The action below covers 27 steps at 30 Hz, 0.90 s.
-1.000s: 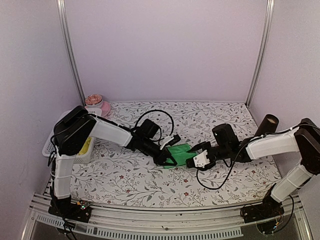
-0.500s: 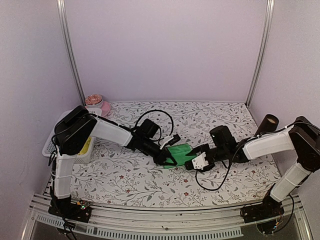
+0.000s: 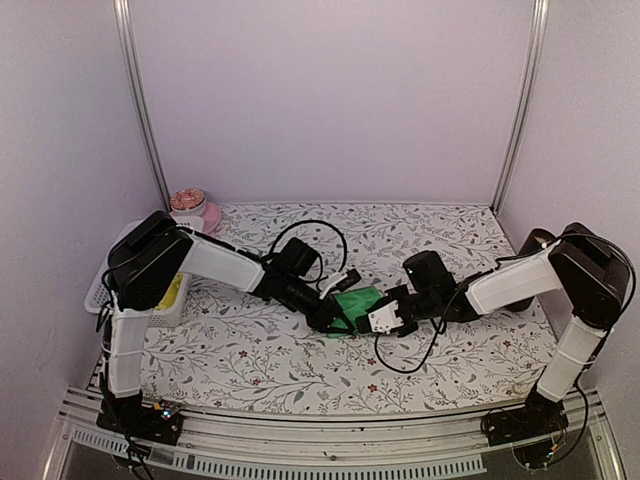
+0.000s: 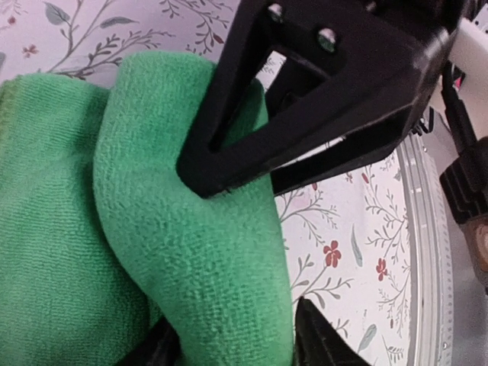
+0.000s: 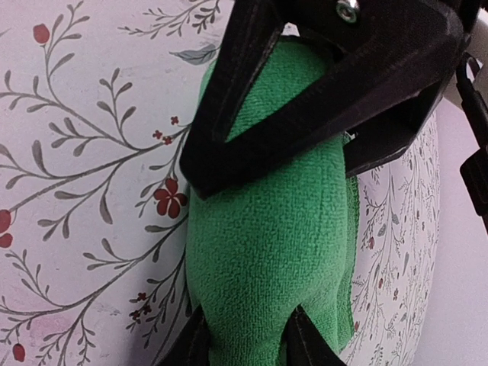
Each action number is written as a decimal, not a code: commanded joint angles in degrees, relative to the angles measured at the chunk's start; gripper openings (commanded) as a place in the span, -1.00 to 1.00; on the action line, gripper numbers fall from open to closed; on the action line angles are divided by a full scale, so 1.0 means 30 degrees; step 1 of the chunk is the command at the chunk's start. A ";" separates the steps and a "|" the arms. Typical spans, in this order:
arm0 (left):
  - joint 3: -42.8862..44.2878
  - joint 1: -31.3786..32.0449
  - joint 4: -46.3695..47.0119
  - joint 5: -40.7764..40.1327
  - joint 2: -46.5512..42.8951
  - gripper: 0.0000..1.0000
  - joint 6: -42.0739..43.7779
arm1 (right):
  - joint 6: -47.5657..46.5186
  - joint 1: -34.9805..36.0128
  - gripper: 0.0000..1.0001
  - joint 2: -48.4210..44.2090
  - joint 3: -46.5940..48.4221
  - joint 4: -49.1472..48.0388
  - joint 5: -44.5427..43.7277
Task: Roll the towels
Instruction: Roll the towel at the center of the board.
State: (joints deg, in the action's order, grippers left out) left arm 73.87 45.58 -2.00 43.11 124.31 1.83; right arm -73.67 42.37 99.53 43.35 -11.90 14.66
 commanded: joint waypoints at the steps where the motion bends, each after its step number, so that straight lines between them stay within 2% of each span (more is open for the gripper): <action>1: -0.0833 0.0031 -0.3816 -0.2295 0.0073 0.05 0.0233 | 0.0320 0.0153 -0.46 0.1002 0.0553 0.1877 -0.0925; 4: -0.0721 0.0050 -0.4538 -0.3742 -0.1078 0.59 0.0521 | 0.0325 0.0156 -0.47 0.1149 0.1219 0.3330 -0.0545; 7: -0.0896 0.0082 -0.4923 -0.5519 -0.2516 0.91 0.0723 | 0.0498 0.0131 -0.48 0.1466 0.2051 0.4871 -0.0057; 12: -0.2117 0.0466 -0.4359 -0.9057 -0.5528 0.95 0.0847 | 0.0895 0.0127 -0.48 0.2128 0.3748 0.7617 0.0894; 17: -0.4681 0.1547 -0.1688 -1.1956 -0.8235 0.94 0.1658 | 0.1358 0.0107 -0.48 0.2980 0.5611 1.0557 0.1857; 21: -0.7385 0.2078 0.1564 -1.2926 -0.9851 0.95 0.1951 | 0.1741 0.0035 -0.46 0.4122 0.7558 1.3814 0.2936; 27: -0.7247 0.1655 0.2225 -1.2564 -0.9027 0.95 0.0897 | 0.1567 -0.0158 -0.46 0.5733 1.0162 1.7699 0.4360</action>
State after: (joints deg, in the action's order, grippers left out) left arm 51.40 51.53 -0.27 6.24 95.46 5.87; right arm -69.76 41.60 111.68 71.90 25.12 22.39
